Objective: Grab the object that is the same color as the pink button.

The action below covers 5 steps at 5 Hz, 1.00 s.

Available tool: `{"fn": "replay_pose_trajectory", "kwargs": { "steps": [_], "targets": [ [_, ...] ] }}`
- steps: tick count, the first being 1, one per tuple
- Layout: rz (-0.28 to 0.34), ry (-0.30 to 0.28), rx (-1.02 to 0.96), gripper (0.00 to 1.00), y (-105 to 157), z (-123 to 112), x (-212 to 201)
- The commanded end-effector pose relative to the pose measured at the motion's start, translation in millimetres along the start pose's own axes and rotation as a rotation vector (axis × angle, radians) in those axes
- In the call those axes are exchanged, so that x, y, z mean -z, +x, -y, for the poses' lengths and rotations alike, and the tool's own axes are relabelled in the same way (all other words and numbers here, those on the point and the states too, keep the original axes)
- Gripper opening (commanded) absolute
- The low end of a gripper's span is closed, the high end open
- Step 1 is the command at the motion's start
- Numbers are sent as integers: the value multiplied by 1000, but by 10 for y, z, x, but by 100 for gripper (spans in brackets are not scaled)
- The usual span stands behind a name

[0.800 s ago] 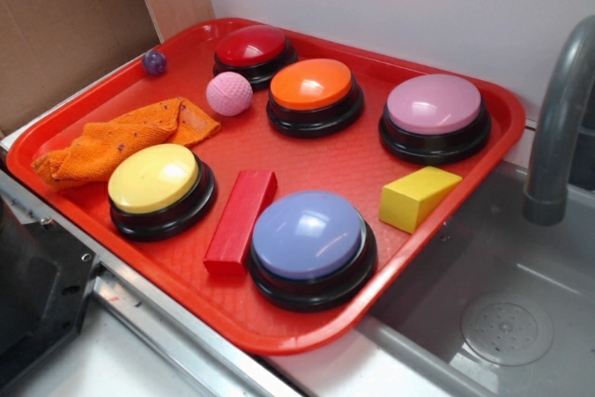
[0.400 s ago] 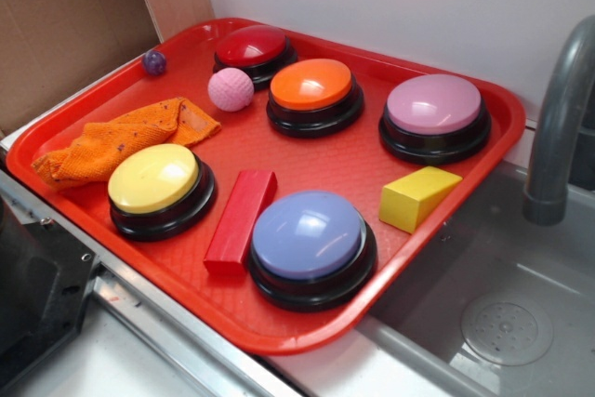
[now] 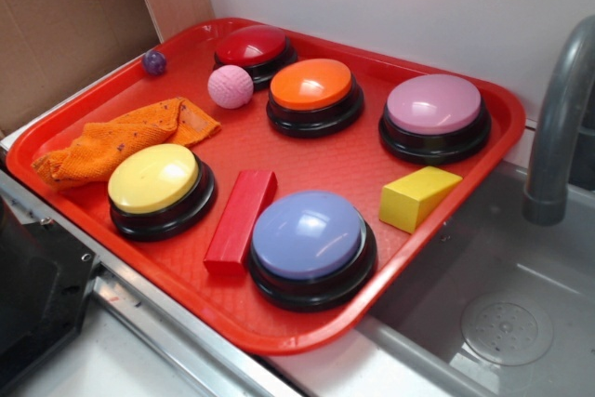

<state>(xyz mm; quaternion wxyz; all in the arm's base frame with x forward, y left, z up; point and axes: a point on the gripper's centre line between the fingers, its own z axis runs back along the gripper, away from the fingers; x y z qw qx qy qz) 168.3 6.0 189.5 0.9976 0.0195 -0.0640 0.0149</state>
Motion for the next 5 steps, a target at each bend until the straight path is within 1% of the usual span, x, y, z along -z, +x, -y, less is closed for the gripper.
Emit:
{"fn": "replay_pose_trajectory", "kwargs": {
  "steps": [1,2,3,4,5],
  "targets": [
    [29,-2,-146,100,344,-285,552],
    [68,0,-270,100,475,-461,818],
    [41,-51,-349,100,592,-541,1032],
    [30,-101,-390,100,711,-550,1230],
    [17,-167,-356,100,821,-550,1407]
  ]
}}
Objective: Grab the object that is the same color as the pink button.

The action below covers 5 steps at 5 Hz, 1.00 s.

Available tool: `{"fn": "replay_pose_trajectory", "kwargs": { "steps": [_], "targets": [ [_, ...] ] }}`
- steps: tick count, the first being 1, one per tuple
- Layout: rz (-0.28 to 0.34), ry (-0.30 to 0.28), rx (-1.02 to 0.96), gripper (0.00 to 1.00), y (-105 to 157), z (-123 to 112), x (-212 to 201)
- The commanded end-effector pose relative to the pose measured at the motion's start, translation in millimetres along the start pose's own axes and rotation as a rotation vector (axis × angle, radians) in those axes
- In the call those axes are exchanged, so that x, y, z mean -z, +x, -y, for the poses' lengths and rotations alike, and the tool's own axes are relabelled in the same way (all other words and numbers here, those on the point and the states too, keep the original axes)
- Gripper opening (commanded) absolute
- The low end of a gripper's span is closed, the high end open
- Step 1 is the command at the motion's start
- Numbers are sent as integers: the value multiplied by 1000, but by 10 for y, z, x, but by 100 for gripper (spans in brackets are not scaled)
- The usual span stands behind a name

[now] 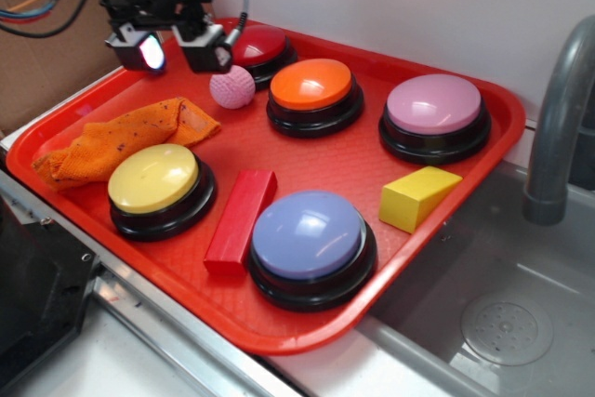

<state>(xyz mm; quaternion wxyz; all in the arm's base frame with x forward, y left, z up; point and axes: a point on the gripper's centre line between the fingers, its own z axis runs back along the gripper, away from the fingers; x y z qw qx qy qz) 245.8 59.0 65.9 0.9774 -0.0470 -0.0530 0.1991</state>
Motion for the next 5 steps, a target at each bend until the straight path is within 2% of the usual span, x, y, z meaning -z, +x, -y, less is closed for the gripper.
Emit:
{"fn": "replay_pose_trajectory", "kwargs": {
  "steps": [1,2,3,4,5],
  "targets": [
    [30,-78,31,100,310,16,152],
    [33,-66,10,100,333,17,195],
    [31,-73,-8,61,341,13,224],
    [25,-128,-55,3,305,-7,261],
    [14,-114,-66,0,319,-6,298]
  ]
}}
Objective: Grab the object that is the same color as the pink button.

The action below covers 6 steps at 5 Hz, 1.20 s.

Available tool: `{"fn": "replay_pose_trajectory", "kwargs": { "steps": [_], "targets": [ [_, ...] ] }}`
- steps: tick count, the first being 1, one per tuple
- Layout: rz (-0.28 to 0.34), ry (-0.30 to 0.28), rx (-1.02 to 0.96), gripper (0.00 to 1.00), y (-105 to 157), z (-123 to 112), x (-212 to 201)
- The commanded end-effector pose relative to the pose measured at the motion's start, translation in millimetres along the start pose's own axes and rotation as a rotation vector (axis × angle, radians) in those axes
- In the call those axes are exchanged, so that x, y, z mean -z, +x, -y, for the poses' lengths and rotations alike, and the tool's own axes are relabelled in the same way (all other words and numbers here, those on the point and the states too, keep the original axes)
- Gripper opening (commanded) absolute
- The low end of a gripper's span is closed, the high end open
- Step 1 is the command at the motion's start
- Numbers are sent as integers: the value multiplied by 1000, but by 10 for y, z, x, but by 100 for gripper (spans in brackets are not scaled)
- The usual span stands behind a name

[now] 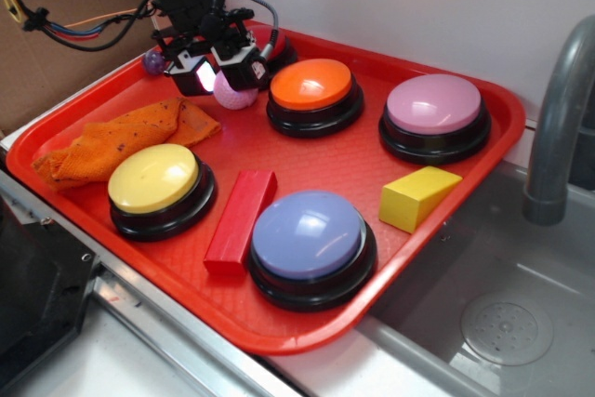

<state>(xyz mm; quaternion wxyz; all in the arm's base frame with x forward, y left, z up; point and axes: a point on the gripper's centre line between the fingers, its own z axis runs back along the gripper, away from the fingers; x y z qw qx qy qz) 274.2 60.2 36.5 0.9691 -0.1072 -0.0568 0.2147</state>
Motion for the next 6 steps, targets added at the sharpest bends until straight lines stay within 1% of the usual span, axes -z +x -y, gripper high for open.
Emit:
{"fn": "replay_pose_trajectory", "kwargs": {
  "steps": [1,2,3,4,5,6],
  "targets": [
    [-62,58,-17,0,61,-35,-61],
    [-79,187,91,0,-54,47,-360],
    [-100,254,224,0,-191,177,-747],
    [-137,299,363,0,-371,329,-1093],
    [-131,312,451,0,-537,462,-1229],
    [-141,325,528,0,-747,596,-1236]
  ]
}}
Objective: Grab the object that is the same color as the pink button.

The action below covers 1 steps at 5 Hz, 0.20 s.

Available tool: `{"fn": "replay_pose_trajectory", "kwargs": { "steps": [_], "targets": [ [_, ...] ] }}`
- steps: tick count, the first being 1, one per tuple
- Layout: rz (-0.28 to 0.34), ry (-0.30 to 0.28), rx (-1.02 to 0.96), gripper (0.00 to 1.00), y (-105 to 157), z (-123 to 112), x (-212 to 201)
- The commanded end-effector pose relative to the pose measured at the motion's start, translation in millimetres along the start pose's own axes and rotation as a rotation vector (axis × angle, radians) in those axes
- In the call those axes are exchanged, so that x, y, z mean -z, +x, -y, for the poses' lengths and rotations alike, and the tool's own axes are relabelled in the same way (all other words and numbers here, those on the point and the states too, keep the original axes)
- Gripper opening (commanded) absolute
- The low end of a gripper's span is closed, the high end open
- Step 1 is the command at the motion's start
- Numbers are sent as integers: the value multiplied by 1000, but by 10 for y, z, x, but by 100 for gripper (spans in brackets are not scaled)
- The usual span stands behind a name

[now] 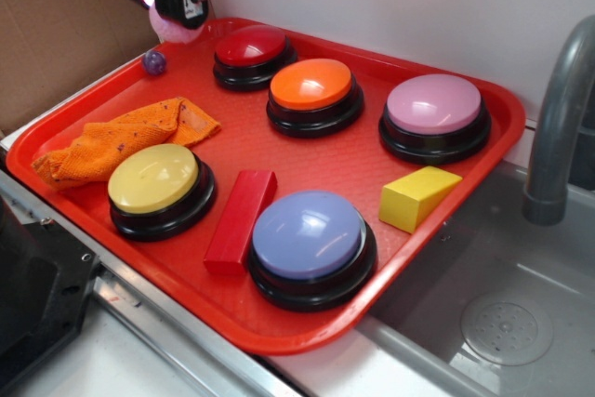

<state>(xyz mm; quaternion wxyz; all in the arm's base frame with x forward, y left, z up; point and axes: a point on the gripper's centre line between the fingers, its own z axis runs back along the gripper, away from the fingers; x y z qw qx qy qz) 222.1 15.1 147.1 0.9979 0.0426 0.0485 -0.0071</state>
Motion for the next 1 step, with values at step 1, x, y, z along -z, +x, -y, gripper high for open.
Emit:
{"fn": "replay_pose_trajectory", "kwargs": {
  "steps": [1],
  "targets": [
    [22,5,99,0,-191,171,-153]
  ]
}}
